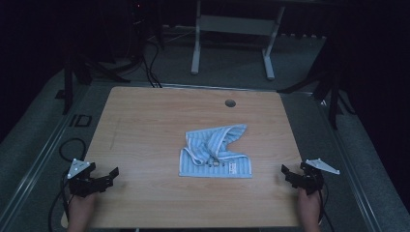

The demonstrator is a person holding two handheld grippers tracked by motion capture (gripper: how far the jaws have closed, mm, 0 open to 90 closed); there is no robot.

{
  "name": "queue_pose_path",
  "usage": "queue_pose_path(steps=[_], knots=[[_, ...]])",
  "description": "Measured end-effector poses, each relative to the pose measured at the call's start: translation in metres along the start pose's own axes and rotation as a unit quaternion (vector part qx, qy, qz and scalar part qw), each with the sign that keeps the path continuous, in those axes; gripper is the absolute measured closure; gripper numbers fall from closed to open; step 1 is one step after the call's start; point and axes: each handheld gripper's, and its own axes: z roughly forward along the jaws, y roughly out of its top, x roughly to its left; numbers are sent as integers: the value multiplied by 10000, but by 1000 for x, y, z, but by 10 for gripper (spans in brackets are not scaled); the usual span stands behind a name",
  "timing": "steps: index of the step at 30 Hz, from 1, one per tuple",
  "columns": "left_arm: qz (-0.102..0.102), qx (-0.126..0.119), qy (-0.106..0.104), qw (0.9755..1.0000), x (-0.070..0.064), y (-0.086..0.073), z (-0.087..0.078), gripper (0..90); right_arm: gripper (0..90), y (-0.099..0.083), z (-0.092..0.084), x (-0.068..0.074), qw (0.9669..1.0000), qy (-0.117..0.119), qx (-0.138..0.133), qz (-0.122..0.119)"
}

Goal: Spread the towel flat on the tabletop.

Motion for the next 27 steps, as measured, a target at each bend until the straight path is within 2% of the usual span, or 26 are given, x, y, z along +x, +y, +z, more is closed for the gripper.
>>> queue_pose_path(steps=[6,9,10,11,13,15,16,18,19,20,21,22,23,24,27], knots=[[14,66,-115,9999,1,1,0,21,136,0,0,1,10000,-26,-11,-26],[71,245,-332,9991,2,3,0,21,135,0,0,-1,9999,97,30,22],[71,245,-332,9991,2,3,0,21,135,0,0,-1,9999,97,30,22],[181,571,-484,9970,3,5,2,21,135,0,0,-2,9999,109,28,27],[455,952,-533,9930,2,7,5,21,135,1,1,-3,9998,202,56,6],[715,1379,-630,9859,0,8,7,21,136,4,1,-1,9993,248,142,-225],[889,1539,-649,9819,-2,9,8,21,136,7,1,1,9986,250,228,-413],[1153,1770,-738,9747,-6,11,8,21,138,13,0,3,9962,458,433,-607],[1195,1793,-826,9730,-7,13,7,21,138,16,-1,4,9945,563,536,-703],[1248,1898,-903,9697,-8,15,6,21,138,19,-1,5,9925,646,667,-797],[1346,2031,-933,9654,-9,18,6,21,138,22,-1,6,9890,799,854,-906],[1488,2179,-941,9600,-11,20,6,21,138,24,-1,7,9837,986,1090,-1036],[1581,2312,-972,9550,-12,22,6,21,138,26,0,10,9780,1072,1335,-1192],[1660,2469,-1030,9492,-13,25,6,21,138,28,0,13,9711,1109,1585,-1395],[1849,2753,-1102,9370,-19,32,6,22,140,32,2,22,9461,1291,2238,-1955]])
